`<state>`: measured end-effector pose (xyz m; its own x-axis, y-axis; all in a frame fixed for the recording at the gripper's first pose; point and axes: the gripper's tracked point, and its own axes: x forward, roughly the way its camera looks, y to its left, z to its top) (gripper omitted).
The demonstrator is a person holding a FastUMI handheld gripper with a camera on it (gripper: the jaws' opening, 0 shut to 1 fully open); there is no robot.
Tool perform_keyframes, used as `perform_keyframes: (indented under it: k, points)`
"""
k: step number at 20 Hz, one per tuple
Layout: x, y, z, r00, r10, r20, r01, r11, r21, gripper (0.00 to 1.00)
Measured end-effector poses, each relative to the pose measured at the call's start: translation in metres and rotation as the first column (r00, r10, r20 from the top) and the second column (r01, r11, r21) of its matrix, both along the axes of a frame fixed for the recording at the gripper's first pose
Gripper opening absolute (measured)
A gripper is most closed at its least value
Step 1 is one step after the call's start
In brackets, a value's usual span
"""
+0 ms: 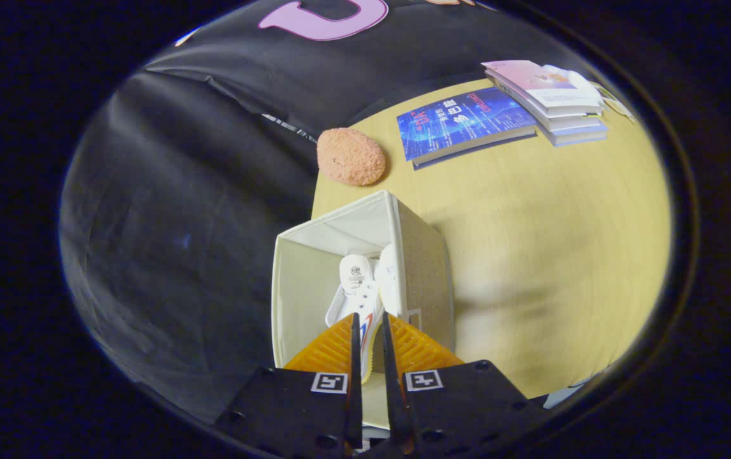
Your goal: Open the storage box then place both shoes into the box .Put the left shoe in first, then the right shoe, with the right side of both shoes facing outward in a uniform manner.
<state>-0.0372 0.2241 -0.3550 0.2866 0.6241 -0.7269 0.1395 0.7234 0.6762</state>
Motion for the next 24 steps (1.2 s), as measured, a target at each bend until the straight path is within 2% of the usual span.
perform_keyframes:
  k: [4, 8, 14, 16, 20, 22, 24]
  points:
    - [0.01, -0.014, 0.007, 0.999, -0.03, 0.019, 0.03, 0.999, 0.015, 0.19]
    - [0.029, -0.049, 0.019, 0.992, -0.095, 0.082, 0.095, 0.995, 0.004, 0.19]
    - [0.068, -0.124, 0.057, 0.943, -0.193, 0.271, 0.215, 0.975, -0.051, 0.19]
    - [0.078, -0.15, 0.077, 0.914, -0.217, 0.343, 0.254, 0.965, -0.068, 0.19]
    - [0.099, -0.205, 0.117, 0.832, -0.229, 0.505, 0.337, 0.932, -0.133, 0.19]
    - [0.108, -0.23, 0.14, 0.779, -0.218, 0.588, 0.378, 0.912, -0.163, 0.19]
    - [0.118, -0.257, 0.168, 0.711, -0.205, 0.673, 0.431, 0.883, -0.186, 0.19]
